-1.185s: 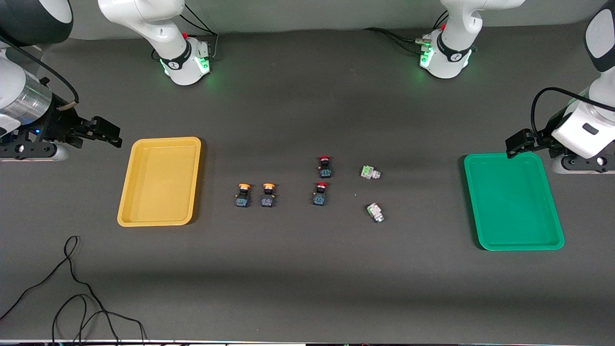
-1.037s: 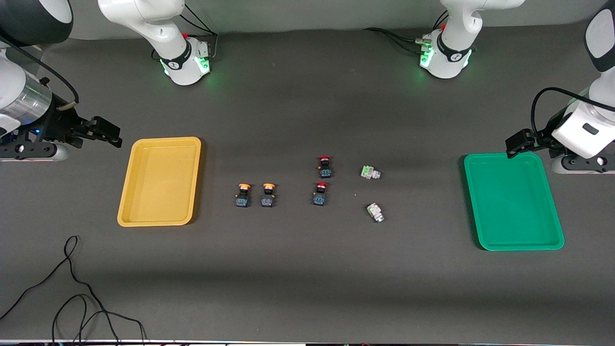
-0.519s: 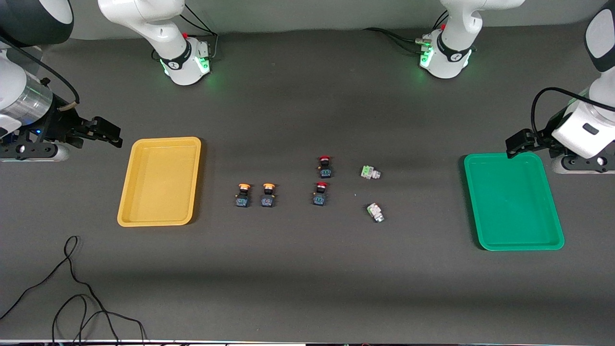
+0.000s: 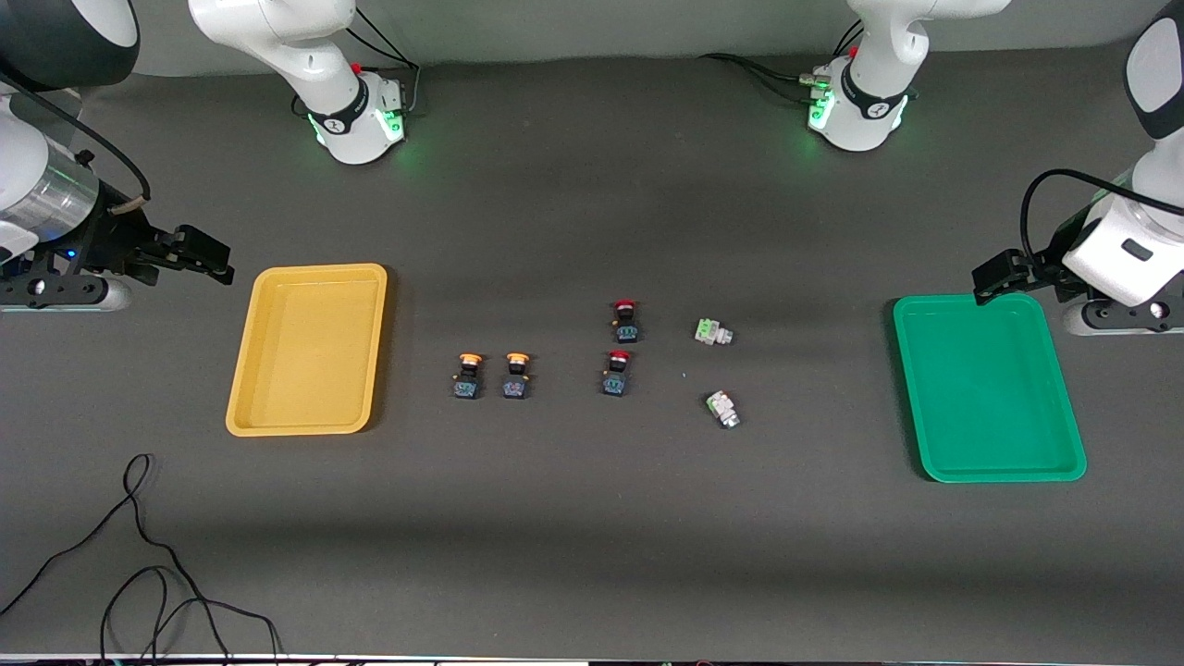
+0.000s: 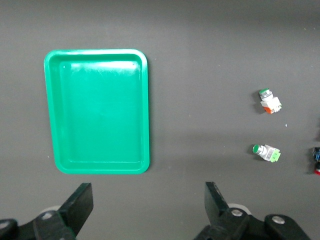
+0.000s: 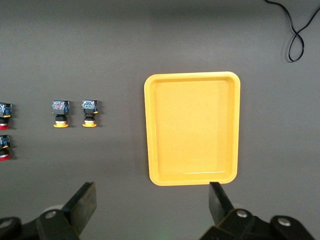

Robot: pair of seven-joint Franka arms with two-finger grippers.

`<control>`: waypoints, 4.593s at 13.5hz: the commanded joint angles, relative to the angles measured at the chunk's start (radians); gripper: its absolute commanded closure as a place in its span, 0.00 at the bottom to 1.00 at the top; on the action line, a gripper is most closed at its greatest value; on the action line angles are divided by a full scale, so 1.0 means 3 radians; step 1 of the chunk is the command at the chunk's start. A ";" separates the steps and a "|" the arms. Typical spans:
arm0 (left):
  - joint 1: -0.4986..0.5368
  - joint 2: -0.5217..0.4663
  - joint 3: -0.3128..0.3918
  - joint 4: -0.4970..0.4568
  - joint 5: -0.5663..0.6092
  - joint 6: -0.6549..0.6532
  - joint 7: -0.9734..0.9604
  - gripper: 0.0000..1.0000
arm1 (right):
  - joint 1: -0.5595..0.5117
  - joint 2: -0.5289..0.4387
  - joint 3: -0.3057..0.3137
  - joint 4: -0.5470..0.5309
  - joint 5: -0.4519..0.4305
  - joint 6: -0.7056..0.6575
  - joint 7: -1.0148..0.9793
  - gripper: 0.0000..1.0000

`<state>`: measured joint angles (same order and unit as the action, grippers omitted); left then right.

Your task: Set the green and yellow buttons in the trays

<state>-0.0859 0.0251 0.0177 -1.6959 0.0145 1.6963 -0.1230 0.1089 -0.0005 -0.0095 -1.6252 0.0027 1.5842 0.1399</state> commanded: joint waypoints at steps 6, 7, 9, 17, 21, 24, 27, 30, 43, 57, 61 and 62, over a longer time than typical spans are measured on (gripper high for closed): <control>-0.0511 0.0018 -0.0023 -0.0334 -0.0369 0.0138 -0.2178 0.01 | 0.0021 -0.0034 -0.0020 -0.0023 -0.0035 -0.0004 -0.0001 0.00; -0.0608 0.0018 -0.0023 -0.0466 -0.0421 0.0331 -0.2491 0.01 | 0.0021 -0.0034 -0.0020 -0.0023 -0.0035 -0.0004 0.0004 0.00; -0.0904 0.0018 -0.0023 -0.0692 -0.0437 0.0766 -0.3018 0.01 | 0.0016 -0.0034 -0.0020 -0.0023 -0.0035 -0.0004 -0.0001 0.00; -0.1539 0.0406 -0.0023 -0.0734 -0.0386 0.1223 -0.4201 0.02 | 0.0056 0.0002 0.0011 -0.0013 0.0190 0.0052 0.0172 0.00; -0.1575 0.0728 -0.0018 -0.0835 -0.0376 0.1508 -0.4238 0.02 | 0.0347 0.0124 0.0016 -0.0018 0.0195 0.0195 0.0678 0.00; -0.1570 0.0938 -0.0018 -0.0999 -0.0376 0.1840 -0.4238 0.02 | 0.0557 0.0338 0.0021 -0.0018 0.0216 0.0318 0.0965 0.00; -0.1565 0.1132 -0.0018 -0.1102 -0.0376 0.2127 -0.4238 0.02 | 0.0756 0.0594 0.0016 -0.0039 0.0277 0.0507 0.0971 0.00; -0.1560 0.1327 -0.0018 -0.1112 -0.0376 0.2291 -0.4238 0.02 | 0.0762 0.0814 0.0016 -0.0201 0.0435 0.0782 0.0971 0.00; -0.1606 0.1619 -0.0090 -0.1112 -0.0432 0.2501 -0.4248 0.07 | 0.0874 0.1842 0.0016 -0.0611 0.0512 0.2148 0.0909 0.00; -0.1478 0.0843 -0.0120 -0.1041 -0.0427 0.1705 -0.4115 0.76 | 0.0895 0.2160 0.0016 -0.0606 0.0507 0.2589 0.0909 0.96; -0.1218 0.0326 -0.0110 -0.0795 -0.0427 0.0856 -0.3505 0.75 | 0.0890 0.2027 0.0021 -0.0591 0.0512 0.2523 0.0914 1.00; -0.1055 0.0214 -0.0110 -0.0775 -0.0427 0.0723 -0.3076 0.75 | 0.0885 0.1941 0.0016 -0.0581 0.0512 0.2406 0.0914 1.00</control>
<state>-0.4803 0.1574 -0.0157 -1.9328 -0.1087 1.9920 -1.2303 0.3673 0.6367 0.0028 -1.8014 0.1397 2.3519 0.4151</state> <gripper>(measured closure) 0.559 0.581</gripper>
